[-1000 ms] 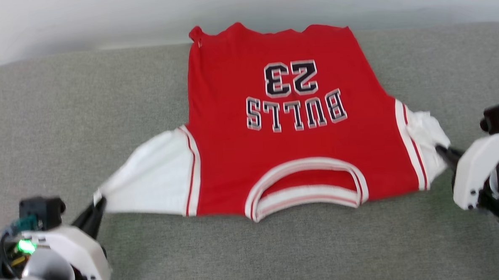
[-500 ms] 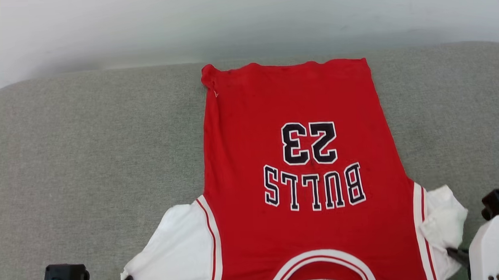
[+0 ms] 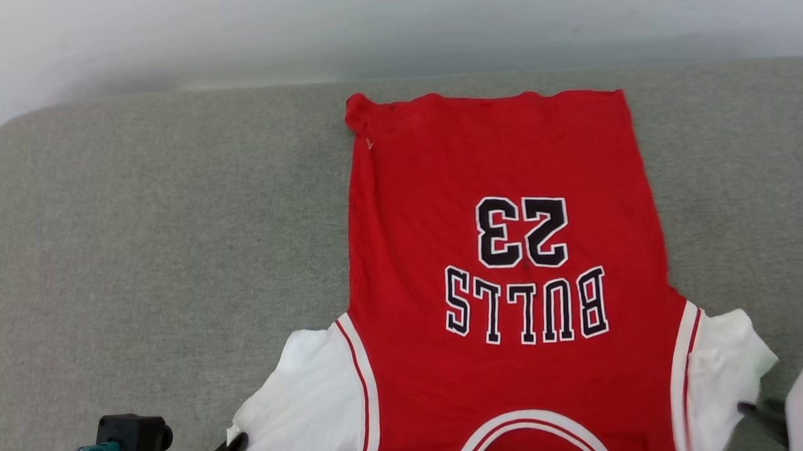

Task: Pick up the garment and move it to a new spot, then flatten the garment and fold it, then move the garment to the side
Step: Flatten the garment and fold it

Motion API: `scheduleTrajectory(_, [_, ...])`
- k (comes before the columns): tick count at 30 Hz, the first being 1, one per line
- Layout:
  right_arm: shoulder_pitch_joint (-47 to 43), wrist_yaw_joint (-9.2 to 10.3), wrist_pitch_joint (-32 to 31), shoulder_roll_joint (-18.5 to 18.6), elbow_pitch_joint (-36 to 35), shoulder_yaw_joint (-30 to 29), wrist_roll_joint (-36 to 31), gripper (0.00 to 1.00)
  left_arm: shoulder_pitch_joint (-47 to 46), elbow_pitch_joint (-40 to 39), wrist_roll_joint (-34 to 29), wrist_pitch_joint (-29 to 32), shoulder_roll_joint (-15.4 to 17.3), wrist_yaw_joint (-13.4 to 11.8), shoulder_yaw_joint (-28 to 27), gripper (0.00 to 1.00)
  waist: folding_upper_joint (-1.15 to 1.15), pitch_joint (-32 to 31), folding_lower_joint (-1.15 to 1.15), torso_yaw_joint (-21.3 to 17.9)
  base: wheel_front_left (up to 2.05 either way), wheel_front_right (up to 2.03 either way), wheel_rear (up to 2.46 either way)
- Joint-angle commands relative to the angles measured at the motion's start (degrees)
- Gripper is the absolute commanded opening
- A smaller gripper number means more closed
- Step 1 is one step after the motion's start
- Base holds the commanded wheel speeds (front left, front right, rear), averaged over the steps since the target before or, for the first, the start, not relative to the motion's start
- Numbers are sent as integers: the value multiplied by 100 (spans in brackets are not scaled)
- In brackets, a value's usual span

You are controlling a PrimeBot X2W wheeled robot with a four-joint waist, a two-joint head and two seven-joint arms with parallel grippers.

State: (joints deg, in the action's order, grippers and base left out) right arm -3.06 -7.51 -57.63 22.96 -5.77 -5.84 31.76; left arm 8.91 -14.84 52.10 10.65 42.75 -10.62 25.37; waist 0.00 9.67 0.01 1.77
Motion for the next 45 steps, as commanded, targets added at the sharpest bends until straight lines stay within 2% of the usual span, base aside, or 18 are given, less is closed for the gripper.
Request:
scheduleTrajectory(1, [29, 4, -92, 19, -183, -144, 36, 100, -64, -151, -65, 37, 54, -21, 11, 0, 0, 146, -1, 152, 0, 0, 0])
scheduleTrajectory(5, [517, 4, -496, -65, -720, -534, 44, 100, -140, -633, -215, 174, 156, -34, 114, 0, 0, 521, -1, 407, 0, 0, 0])
scheduleTrajectory(10, [1643, 3, -1419, -245, -1160, -983, 22, 100, -269, -1229, -416, 216, 211, -84, 149, 0, 0, 1195, -1, 758, 0, 0, 0])
scheduleTrajectory(16, [3443, 3, -2492, -342, -764, -1357, -557, 100, -648, -1647, -686, 311, 212, 71, 298, 0, 0, 2016, -1, 1284, 0, 0, 0])
scheduleTrajectory(21, [4740, 3, -3022, -343, -141, -1458, -1253, 100, -1034, -1707, -993, 358, 141, 178, 442, 0, 0, 2515, -1, 1672, 0, 0, 0])
scheduleTrajectory(31, [6004, 3, -3210, 185, 809, -1492, -2432, 100, -1350, -1754, -1037, 188, -280, 417, 732, 0, 0, 3056, -1, 2212, 0, 0, 0])
scheduleTrajectory(36, [6209, 3, -3227, 177, 1111, -1538, -2743, 100, -1431, -1630, -1009, 102, -341, 516, 740, 0, 0, 3192, -1, 2339, 0, 0, 0])
scheduleTrajectory(42, [5962, 3, -3251, 70, 1426, -1450, -2854, 100, -1473, -1509, -959, 30, -385, 585, 757, 0, 0, 3218, -1, 2392, 0, 0, 0])
scheduleTrajectory(44, [5836, 3, -3266, 62, 1499, -1428, -2865, 2, -1480, -1465, -958, 15, -403, 601, 763, 0, 0, 3210, -1, 2394, 0, 0, 0])
scheduleTrajectory(45, [5769, 3, -3274, 58, 1530, -1427, -2852, 0, -1490, -1437, -956, 11, -411, 599, 768, 0, 0, 3189, -1, 2394, 0, 0, 0])
